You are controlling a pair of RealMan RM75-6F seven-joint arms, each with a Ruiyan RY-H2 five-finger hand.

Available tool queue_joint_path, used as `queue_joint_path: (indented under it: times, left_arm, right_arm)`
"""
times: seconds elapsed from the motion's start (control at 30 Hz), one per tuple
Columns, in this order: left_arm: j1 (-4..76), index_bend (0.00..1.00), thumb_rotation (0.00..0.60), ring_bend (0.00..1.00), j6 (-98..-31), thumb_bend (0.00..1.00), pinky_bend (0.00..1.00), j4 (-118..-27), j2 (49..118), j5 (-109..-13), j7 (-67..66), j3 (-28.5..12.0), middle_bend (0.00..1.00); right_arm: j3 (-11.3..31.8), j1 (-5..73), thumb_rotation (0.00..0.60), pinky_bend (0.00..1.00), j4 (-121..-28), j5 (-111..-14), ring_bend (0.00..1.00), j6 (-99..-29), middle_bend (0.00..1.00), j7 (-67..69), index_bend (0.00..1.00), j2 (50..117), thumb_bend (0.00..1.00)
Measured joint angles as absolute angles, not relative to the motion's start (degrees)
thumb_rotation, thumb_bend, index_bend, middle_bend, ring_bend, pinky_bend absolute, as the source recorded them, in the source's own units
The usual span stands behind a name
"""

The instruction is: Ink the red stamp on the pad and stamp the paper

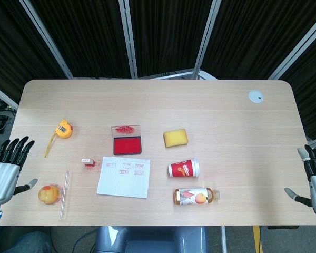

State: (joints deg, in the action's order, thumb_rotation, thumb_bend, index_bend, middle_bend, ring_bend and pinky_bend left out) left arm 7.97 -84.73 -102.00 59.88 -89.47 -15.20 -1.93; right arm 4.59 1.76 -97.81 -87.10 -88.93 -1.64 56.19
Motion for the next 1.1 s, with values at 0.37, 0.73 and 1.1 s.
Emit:
queue_joint_path:
  times: [0.37,0.73,1.1]
  left_arm:
    - [8.30,0.00,0.600,0.31,-83.71,0.00,0.27,-100.99,60.21,-89.22,-16.14,-1.78,0.00]
    - [16.19,0.07,0.600,0.67,-70.16,0.09,0.76,-97.24,67.12,-82.12,-18.90,-4.63,0.00]
    - [23.28,0.23,0.600,0.76,-58.36,0.15,0.84,-88.36,77.58,-71.47,-18.64,-7.56,0.18]
  right_arm:
    - [4.64,1.81,0.600,0.00,-98.13,-87.11,0.00,-88.93,0.00,-1.82,0.00,56.18,0.00]
    - [5.69,2.91,0.600,0.00,-98.49,-84.18,0.00,-86.89,0.00,-3.89,0.00,56.68,0.00]
    - [6.88,3.42,0.600,0.00,-97.07,-80.26,0.00,-85.50,0.00,-5.41,0.00,57.40,0.00]
